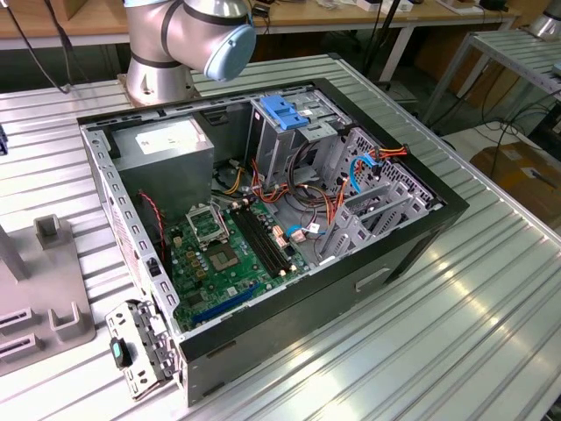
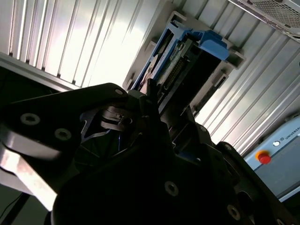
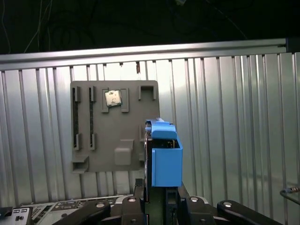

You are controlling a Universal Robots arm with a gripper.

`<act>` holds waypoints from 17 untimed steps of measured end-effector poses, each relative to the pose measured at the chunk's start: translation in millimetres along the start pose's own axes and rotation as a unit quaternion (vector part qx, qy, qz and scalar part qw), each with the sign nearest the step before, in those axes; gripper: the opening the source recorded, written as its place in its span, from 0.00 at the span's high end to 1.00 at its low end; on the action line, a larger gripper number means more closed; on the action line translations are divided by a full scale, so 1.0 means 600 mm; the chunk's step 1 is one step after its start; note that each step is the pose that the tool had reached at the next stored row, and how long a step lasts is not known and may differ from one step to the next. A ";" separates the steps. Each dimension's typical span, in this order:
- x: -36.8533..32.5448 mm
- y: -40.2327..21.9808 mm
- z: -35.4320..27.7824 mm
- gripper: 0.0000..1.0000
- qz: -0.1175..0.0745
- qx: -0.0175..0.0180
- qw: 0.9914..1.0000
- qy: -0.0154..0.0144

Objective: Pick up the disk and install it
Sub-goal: 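Insert the disk into the insertion slot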

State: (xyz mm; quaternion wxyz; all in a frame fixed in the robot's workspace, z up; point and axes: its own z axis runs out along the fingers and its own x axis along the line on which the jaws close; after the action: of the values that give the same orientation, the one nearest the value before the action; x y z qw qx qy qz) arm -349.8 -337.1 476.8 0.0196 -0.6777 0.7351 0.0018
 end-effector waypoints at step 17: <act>-0.004 -0.052 0.001 0.65 0.000 0.000 1.000 0.000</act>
State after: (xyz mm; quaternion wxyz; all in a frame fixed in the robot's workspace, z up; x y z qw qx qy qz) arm -318.5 -337.1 476.8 0.0196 -0.6776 0.7351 0.0018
